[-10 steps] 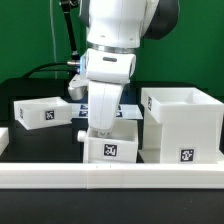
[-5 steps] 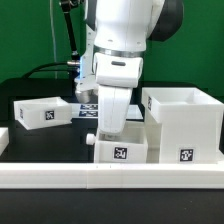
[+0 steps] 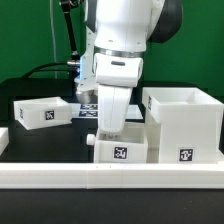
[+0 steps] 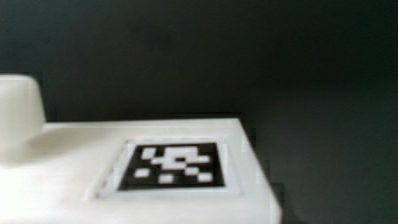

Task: Assemble drawer

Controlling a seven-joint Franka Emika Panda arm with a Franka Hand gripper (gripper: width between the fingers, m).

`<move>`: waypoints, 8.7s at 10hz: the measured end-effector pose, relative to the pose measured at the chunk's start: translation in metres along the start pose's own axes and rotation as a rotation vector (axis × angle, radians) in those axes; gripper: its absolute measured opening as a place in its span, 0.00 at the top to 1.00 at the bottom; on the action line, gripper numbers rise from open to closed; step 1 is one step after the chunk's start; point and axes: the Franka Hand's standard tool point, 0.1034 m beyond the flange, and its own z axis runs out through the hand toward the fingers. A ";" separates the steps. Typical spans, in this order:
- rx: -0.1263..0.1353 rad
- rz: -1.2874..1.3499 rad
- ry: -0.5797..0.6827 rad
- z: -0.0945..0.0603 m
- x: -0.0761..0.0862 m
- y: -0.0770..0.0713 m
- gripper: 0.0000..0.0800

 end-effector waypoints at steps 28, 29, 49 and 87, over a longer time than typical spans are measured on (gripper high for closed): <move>-0.020 -0.040 -0.011 0.003 0.019 0.015 0.95; -0.016 -0.038 -0.015 0.003 0.019 0.016 0.95; -0.084 -0.060 -0.032 0.009 0.008 0.020 0.95; -0.103 -0.060 -0.080 -0.007 0.015 0.023 0.21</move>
Offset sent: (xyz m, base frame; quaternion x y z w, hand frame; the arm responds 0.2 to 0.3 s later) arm 0.0000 0.0000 0.0000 0.0000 0.0000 0.0000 1.0000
